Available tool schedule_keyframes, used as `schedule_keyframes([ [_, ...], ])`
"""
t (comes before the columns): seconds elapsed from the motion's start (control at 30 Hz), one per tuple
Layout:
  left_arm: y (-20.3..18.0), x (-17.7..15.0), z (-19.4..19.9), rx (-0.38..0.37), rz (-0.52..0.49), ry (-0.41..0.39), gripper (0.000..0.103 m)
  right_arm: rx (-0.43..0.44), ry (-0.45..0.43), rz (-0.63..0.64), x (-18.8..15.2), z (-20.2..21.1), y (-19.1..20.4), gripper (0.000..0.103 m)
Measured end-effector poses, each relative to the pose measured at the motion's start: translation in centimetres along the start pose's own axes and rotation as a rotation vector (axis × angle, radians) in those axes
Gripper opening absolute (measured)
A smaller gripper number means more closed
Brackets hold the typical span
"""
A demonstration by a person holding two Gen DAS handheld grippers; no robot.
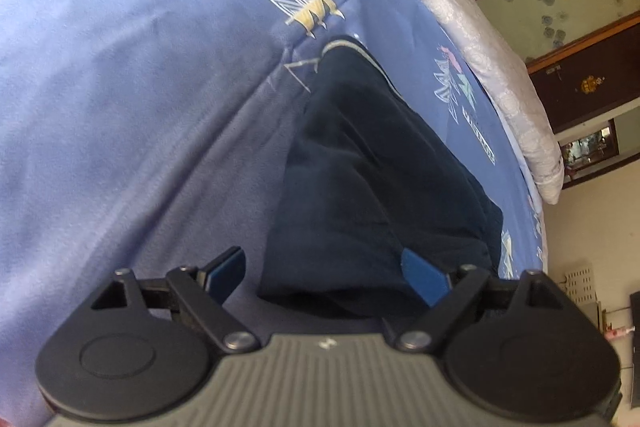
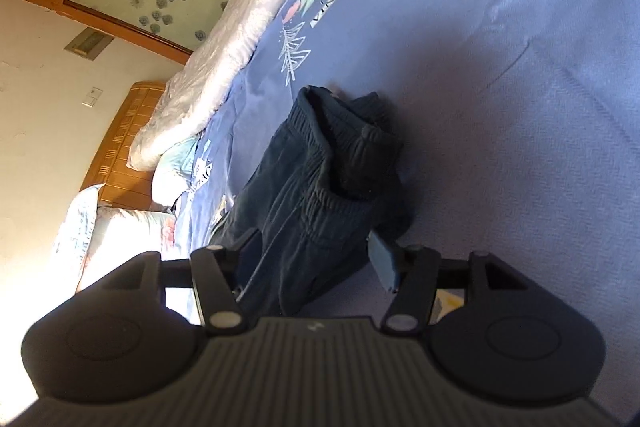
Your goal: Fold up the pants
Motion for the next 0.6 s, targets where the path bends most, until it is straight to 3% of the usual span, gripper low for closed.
schedule_keyframes([
  [0.13,-0.9,-0.1,-1.3,0.02,-0.04,0.013,0.086,-0.016,0.022,0.009,0.8,-1.8,0.1,0.058],
  [0.2,-1.2,-0.1,-1.8,0.061,-0.073,0.005,0.075,-0.059,0.02,0.058,1.2,-2.3,0.6,0.022],
  [0.23,-1.4,0.0,-1.9,0.081,-0.092,0.002,0.069,-0.073,0.017,0.108,1.2,-2.4,1.2,0.021],
  [0.37,-1.3,-0.1,-1.9,0.083,-0.098,-0.005,0.066,-0.135,-0.037,0.266,0.8,-2.7,3.0,0.021],
  [0.6,-1.9,-0.7,-2.2,0.165,-0.194,-0.059,0.06,-0.126,0.026,0.122,0.2,-4.1,-1.0,0.02],
])
Point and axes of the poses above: each gripper's, at about its wrist camera, not at the fingertips, and z roughly against the way its jaws point, y to its left, x to its top, the point moved 4 cm from there along -z, roughly the way its jaws point, and after that the axes turned 11 degrees about y, right-handed, at the moved point
